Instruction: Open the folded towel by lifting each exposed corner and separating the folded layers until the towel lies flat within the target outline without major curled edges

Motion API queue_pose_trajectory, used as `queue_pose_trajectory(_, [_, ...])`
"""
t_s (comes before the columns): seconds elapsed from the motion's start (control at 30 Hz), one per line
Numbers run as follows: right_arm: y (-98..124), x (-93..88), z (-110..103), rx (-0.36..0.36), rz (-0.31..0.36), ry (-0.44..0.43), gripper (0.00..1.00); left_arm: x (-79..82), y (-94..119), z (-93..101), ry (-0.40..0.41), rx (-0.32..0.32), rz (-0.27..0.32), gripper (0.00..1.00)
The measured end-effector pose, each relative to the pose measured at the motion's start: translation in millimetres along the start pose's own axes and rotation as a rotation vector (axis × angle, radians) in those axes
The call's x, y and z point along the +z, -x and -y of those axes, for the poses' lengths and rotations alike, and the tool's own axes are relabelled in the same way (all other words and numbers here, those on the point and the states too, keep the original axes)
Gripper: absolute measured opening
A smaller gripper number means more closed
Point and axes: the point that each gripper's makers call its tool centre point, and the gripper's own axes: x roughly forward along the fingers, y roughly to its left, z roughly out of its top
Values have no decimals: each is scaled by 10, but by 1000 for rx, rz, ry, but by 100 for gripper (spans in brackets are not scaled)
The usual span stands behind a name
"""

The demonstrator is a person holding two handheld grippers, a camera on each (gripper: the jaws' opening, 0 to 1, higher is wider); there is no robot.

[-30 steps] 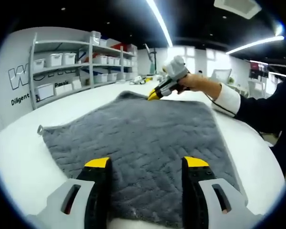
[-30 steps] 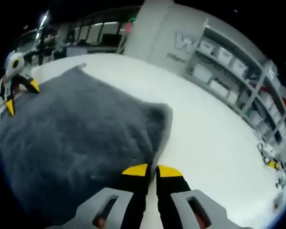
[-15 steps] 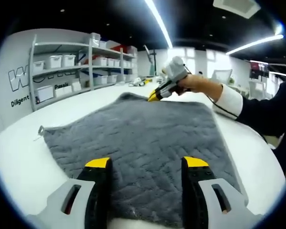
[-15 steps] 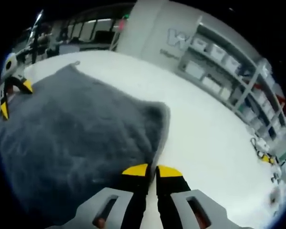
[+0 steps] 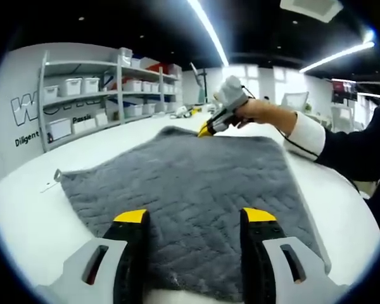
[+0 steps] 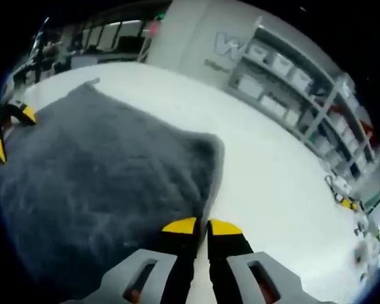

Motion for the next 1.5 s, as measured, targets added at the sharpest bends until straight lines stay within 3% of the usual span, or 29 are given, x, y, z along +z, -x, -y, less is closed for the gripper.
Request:
queue_pose_trajectory(0.4, [7,-36,60,-6,3,-16,0,14,-38,85,-10,6,11,56])
queue_pose_trajectory(0.83, [62,0,55,14,83,-38,9,11,-50,103,-6,9,16,56])
queue_pose_trajectory(1.27, [150,40,-49,46,123,-65,3,2,-45,86,-1,12,19,56])
queue_pose_trajectory(1.5, [244,70,-121,14,128,-31,0,-3,-50,46,9,14,19,56])
